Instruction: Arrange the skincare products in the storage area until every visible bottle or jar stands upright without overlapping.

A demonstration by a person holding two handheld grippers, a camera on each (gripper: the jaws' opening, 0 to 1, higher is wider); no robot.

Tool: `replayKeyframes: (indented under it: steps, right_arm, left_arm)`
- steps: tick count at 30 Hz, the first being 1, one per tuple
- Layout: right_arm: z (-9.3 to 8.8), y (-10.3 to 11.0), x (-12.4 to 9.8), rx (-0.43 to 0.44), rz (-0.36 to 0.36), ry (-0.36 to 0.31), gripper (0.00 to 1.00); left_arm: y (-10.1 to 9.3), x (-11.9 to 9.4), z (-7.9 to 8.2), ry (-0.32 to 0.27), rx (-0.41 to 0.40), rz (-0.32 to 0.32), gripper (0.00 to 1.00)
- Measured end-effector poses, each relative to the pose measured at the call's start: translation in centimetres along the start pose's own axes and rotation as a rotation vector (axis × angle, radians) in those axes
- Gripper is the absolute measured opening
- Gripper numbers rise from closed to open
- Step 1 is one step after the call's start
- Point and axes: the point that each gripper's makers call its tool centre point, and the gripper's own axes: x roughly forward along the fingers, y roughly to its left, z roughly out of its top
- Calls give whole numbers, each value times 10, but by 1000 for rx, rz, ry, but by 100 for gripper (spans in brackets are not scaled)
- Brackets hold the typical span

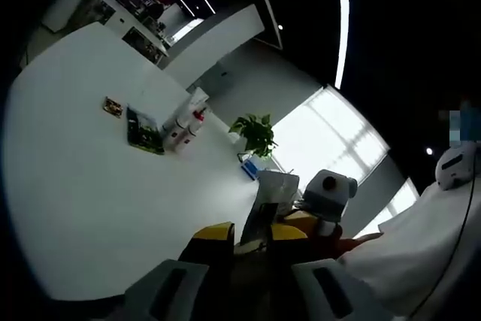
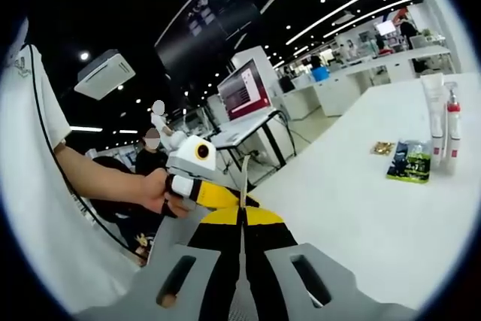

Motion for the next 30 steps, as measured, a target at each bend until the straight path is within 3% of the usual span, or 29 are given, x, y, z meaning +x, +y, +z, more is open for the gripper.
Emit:
replayKeyframes:
  steps: [3, 6, 23, 30]
  right_arm:
    - [0, -2, -1, 9, -7, -2, 0]
    - [0, -7, -1, 32, -17, -4, 0]
    - [-4, -16, 2, -56, -83, 20, 9]
    - [-5, -13, 4, -66, -76, 28, 11]
  left_arm:
    - [1, -1, 0, 5, -5, 0, 13]
    - [3, -3, -2, 18, 10, 3, 3]
    - [2, -3, 2, 16, 15, 31, 1]
    - [-4, -7, 0, 47, -3, 90, 1]
